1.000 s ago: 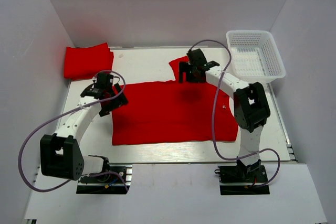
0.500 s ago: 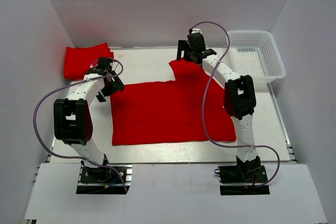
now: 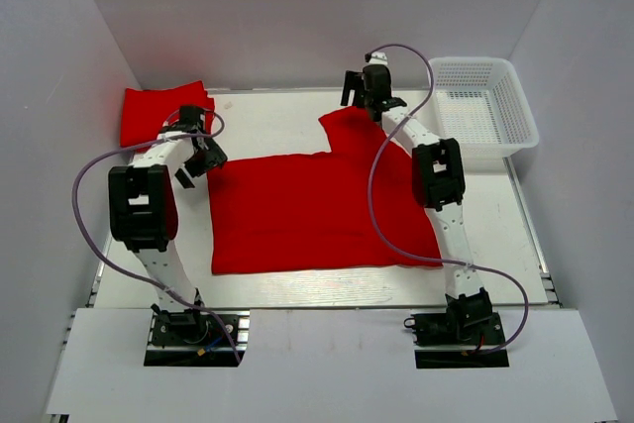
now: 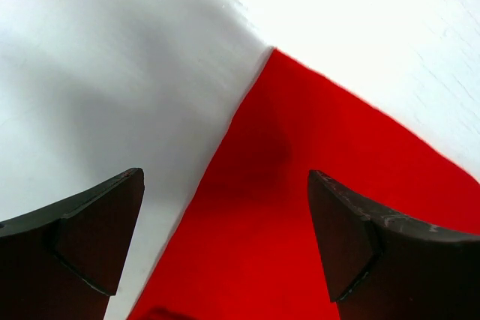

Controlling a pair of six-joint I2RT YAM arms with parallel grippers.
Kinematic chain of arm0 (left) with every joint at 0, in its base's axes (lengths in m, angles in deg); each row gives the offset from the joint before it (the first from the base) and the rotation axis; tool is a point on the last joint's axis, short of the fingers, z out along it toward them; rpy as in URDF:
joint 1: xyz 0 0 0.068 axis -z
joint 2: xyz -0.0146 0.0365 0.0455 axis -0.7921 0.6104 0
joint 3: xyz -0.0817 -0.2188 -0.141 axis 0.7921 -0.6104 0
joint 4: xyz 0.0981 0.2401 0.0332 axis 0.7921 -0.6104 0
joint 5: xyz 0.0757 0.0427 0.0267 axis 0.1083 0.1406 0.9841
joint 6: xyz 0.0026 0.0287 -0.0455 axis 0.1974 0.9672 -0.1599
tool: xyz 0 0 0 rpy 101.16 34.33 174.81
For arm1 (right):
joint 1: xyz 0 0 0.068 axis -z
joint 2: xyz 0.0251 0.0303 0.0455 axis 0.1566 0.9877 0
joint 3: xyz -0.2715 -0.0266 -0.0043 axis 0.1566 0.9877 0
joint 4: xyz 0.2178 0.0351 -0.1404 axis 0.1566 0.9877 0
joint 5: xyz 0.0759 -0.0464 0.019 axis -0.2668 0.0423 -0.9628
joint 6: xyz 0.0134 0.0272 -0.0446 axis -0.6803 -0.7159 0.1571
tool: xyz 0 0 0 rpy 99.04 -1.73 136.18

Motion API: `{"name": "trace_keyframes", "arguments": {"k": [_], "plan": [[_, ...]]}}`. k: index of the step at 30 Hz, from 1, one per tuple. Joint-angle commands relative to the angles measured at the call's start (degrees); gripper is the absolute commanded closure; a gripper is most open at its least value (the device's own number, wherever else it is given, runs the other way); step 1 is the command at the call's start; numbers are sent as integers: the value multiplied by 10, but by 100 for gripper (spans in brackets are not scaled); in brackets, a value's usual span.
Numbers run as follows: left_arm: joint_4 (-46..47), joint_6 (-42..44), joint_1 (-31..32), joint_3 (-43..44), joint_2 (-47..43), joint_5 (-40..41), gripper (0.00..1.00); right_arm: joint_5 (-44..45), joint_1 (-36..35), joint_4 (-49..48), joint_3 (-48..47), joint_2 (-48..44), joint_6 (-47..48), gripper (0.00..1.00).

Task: Fold and stack the t-shirts
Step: Grap the side of the flattened tshirt furthest away from the robot with both arms

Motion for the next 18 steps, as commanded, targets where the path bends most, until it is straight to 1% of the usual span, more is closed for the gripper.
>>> {"name": "trace_keyframes", "arguments": {"k": [1, 3, 5, 10, 15, 18], "plan": [[28, 3, 0, 21, 15, 18, 0, 3, 8, -75, -31, 28, 30, 10], [50, 3, 0, 21, 24, 1, 0, 3, 14, -69, -55, 43, 32, 10], [61, 3, 0, 21, 30, 1, 0, 0, 19, -75, -61, 60, 28, 10], [61, 3, 0, 40, 64, 6, 0, -23, 21, -82, -59, 74, 16, 10], [87, -3, 0, 33, 75, -24, 0, -27, 21, -68, -55, 68, 32, 10], [93, -3, 0, 33, 89, -41, 0, -49, 23, -58, -54, 65, 41, 15]]}}
